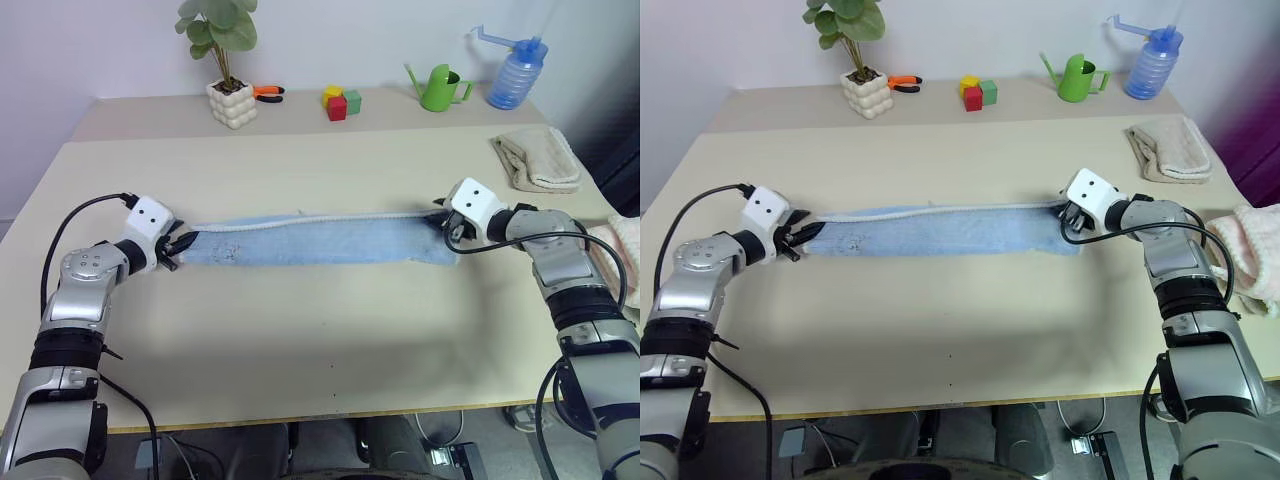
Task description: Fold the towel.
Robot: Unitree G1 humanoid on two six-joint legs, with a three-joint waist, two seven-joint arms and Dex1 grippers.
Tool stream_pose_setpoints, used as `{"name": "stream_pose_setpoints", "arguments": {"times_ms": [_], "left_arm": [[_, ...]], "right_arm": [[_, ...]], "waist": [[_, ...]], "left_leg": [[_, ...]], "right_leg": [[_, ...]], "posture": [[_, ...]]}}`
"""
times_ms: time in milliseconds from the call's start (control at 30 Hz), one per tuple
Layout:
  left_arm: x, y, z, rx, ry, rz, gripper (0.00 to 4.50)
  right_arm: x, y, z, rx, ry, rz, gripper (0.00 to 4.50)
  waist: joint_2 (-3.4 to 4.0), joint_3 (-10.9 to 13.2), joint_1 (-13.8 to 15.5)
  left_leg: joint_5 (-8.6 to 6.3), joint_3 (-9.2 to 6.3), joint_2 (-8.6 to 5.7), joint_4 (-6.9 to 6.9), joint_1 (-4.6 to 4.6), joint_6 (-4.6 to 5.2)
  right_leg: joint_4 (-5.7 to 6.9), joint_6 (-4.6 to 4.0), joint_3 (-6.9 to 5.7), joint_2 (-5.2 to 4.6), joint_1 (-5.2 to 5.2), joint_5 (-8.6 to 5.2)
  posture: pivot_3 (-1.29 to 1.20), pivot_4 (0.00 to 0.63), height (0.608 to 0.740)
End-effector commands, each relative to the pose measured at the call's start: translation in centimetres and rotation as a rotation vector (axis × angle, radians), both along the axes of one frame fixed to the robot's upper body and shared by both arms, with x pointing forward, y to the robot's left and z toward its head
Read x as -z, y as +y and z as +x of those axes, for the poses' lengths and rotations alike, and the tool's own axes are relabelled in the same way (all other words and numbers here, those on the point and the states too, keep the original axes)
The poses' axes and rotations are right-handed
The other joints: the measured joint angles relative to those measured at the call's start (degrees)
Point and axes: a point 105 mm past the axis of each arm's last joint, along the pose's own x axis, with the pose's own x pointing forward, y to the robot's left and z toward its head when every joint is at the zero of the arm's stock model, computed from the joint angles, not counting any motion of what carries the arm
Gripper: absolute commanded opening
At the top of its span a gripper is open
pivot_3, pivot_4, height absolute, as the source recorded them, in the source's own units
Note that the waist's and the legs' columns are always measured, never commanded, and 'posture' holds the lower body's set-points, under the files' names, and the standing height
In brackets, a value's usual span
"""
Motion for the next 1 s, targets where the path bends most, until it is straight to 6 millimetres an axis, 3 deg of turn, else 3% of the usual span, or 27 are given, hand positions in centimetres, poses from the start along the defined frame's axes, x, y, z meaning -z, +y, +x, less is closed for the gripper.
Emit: {"name": "stream_pose_setpoints", "arguments": {"times_ms": [33, 300, 367, 433, 467, 567, 667, 767, 867, 1000], "left_arm": [[-2.6, 1.2, 0.9, -0.116, -0.140, -0.048, 3.36], [-3.3, 2.3, 0.5, -0.278, -0.240, -0.175, 3.36], [-3.7, 2.5, -0.1, -0.286, -0.269, -0.169, 3.43], [-5.3, 1.6, -1.0, -0.244, -0.325, -0.213, 3.43], [-5.8, 1.0, -1.3, -0.223, -0.341, -0.232, 3.43], [-6.5, -3.0, -2.1, -0.051, -0.345, -0.218, 3.43], [-5.9, -9.7, -3.7, 0.217, -0.309, -0.172, 3.43], [-5.2, -14.8, -5.4, 0.411, -0.280, -0.196, 3.43], [-4.3, -18.3, -7.1, 0.561, -0.227, -0.216, 3.43], [-4.2, -20.4, -8.3, 0.656, -0.191, -0.275, 3.43]], "right_arm": [[-3.2, -1.5, 0.8, 0.079, -0.160, -0.007, 3.33], [-3.9, -3.7, -0.8, 0.175, -0.215, 0.026, 3.33], [-4.0, -4.0, -2.1, 0.184, -0.158, 0.150, 3.86], [-3.9, -2.9, -4.9, 0.156, -0.047, 0.364, 4.45], [-3.8, -2.3, -6.1, 0.138, -0.003, 0.429, 4.45], [-3.6, -0.5, -8.9, 0.109, 0.097, 0.592, 4.45], [-2.6, 1.6, -12.1, 0.091, 0.266, 0.844, 4.45], [-0.6, 2.4, -13.1, 0.214, 0.376, 1.018, 4.45], [1.7, 2.7, -13.7, 0.367, 0.460, 1.125, 4.45], [3.5, 3.2, -13.8, 0.525, 0.510, 1.256, 4.45]], "waist": [[0.00, 0.0, 0.1], [-0.01, 0.0, 0.1], [0.00, 0.0, 0.1], [0.00, 0.0, 0.2], [-0.01, 0.0, 0.3], [-0.01, 0.0, 0.4], [0.00, -0.1, 1.0], [-0.02, -0.1, 1.4], [0.00, -0.1, 1.3], [0.04, -0.1, 1.2]], "left_leg": [[0.00, -0.01, -0.01, 0.00, -0.01, 0.00], [0.00, -0.03, -0.01, 0.00, -0.05, -0.01], [0.00, -0.03, -0.01, 0.00, -0.06, -0.01], [0.00, -0.04, 0.02, -0.01, -0.06, 0.00], [0.00, -0.11, 0.02, -0.01, -0.14, 0.00], [-0.01, -0.25, 0.02, 0.04, -0.26, -0.01], [-0.01, -0.29, 0.00, 0.06, -0.14, -0.01], [-0.02, -0.25, 0.00, 0.01, 0.06, 0.00], [-0.02, -0.22, 0.02, -0.02, 0.08, 0.00], [-0.02, -0.21, 0.04, -0.05, 0.09, 0.01]], "right_leg": [[-0.01, 0.00, 0.00, -0.01, 0.00, 0.00], [-0.02, 0.01, 0.00, -0.03, -0.02, 0.00], [-0.02, 0.01, 0.01, -0.03, -0.02, 0.01], [-0.02, 0.01, 0.02, -0.03, -0.02, 0.00], [-0.04, 0.01, 0.00, -0.06, -0.05, 0.00], [-0.05, 0.00, -0.01, -0.15, -0.05, 0.01], [-0.06, 0.01, -0.01, -0.17, 0.10, 0.02], [-0.11, 0.00, 0.04, -0.16, 0.28, 0.02], [-0.09, -0.02, 0.07, -0.13, 0.24, 0.01], [-0.06, -0.03, 0.08, -0.07, 0.22, 0.00]], "posture": [[0.00, 0.150, 0.730], [0.00, 0.150, 0.730], [0.00, 0.150, 0.730], [0.00, 0.150, 0.730], [0.00, 0.150, 0.730], [0.00, 0.150, 0.730], [0.00, 0.150, 0.730], [0.00, 0.150, 0.730], [0.00, 0.150, 0.730], [0.00, 0.150, 0.730]]}}
